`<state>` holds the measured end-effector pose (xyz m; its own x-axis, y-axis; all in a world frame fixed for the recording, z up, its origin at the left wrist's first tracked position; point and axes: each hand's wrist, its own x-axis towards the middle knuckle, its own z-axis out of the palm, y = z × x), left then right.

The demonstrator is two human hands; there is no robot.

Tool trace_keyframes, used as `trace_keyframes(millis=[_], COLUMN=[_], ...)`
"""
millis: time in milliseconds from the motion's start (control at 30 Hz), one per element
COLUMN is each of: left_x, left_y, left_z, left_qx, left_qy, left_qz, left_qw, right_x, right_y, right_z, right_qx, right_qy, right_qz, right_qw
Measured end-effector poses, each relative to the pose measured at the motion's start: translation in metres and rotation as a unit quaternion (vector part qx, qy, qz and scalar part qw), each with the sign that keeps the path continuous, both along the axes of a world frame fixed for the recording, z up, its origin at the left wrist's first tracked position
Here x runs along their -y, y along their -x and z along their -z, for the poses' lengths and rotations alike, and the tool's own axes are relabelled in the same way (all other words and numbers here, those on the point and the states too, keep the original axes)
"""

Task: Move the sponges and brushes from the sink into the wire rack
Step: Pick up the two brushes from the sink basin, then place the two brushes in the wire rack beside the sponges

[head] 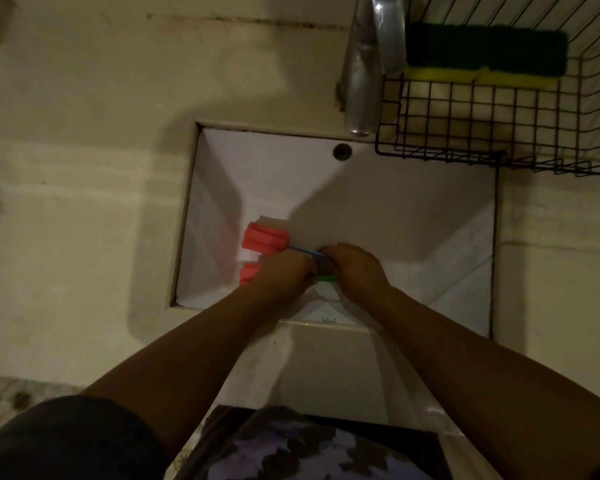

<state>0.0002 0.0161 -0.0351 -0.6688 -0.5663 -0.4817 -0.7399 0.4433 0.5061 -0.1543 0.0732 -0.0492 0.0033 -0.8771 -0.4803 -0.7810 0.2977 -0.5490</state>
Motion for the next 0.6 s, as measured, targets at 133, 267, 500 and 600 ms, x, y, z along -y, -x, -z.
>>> trace_keyframes(millis=[133,267,500,600], left_x=[0.003,0.002,0.006,0.008], left_y=[0.003,0.002,-0.002,0.003], left_z=[-0.015,-0.031,-0.076,-0.098], left_qx=[-0.012,-0.013,-0.058,-0.04], left_qy=[0.005,0.027,0.036,0.088], left_qz=[0.015,0.049,0.061,0.103], left_qw=[1.0,0.998,0.996,0.99], right_x=[0.002,0.0,-0.006,-0.002], right_y=[0.003,0.007,0.008,0.01], right_z=[-0.015,-0.032,-0.074,-0.102], right_qx=[-0.052,-0.08,-0.118,-0.12], right_qy=[0.043,0.044,0.058,0.078], right_qz=[-0.02,-0.001,0.036,0.045], right_qw=[0.998,0.996,0.991,0.989])
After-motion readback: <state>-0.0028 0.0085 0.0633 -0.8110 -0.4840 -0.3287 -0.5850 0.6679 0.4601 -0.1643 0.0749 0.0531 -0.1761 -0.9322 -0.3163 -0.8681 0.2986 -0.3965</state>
